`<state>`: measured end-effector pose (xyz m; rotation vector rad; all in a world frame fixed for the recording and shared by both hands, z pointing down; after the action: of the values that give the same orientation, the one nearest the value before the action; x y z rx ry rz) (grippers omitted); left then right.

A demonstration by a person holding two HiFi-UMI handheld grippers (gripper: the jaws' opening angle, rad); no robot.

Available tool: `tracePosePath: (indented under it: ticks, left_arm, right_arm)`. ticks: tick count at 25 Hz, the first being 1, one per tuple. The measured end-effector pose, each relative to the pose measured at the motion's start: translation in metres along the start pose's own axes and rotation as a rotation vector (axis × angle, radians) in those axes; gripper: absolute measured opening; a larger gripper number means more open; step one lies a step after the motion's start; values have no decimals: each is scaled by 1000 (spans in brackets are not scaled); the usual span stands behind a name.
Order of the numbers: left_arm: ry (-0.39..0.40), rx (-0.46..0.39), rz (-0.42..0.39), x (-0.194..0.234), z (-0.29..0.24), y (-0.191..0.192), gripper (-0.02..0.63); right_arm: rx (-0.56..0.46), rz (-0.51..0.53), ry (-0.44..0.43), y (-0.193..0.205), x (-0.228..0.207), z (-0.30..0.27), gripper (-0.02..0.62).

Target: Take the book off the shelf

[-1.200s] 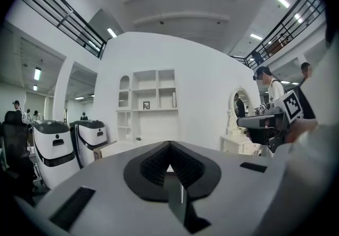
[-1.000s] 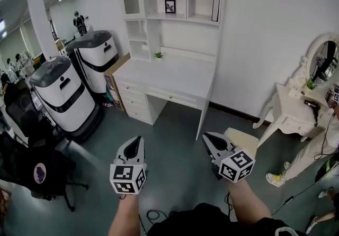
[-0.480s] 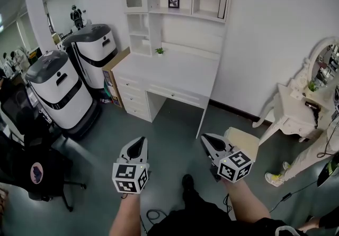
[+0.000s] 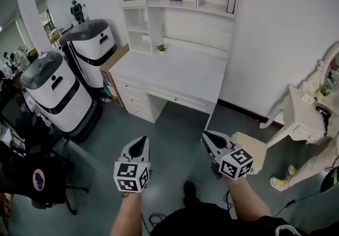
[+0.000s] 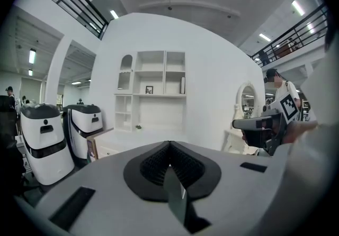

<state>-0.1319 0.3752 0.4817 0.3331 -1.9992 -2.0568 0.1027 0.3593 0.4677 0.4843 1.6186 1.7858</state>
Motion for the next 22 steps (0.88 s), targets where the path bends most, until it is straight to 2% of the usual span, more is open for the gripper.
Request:
tracePosePath:
  ticks: [10,14,22]
  left_arm:
    - [-11,40,2,21,-139,8,11]
    - [-12,30,-3,16,-177,3,11]
    - [9,24,9,13,-228,-4,9]
  right_arm:
    - [30,-26,-16,4,-114,-87,14]
    - [19,-16,-36,-4,-145,-104,14]
    - [6,-26,-23,-14,-183,-118,14]
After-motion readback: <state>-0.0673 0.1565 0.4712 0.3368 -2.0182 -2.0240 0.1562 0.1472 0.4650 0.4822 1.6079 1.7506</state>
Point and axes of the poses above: the fingertips, and each gripper's own axes: z backward along the fingers, x to its left, y out of its underside, the point moved 3 cm from there along z, backward along the fingers, and after that the axes turned 15 degrees about -x, right-handed, at the moved point
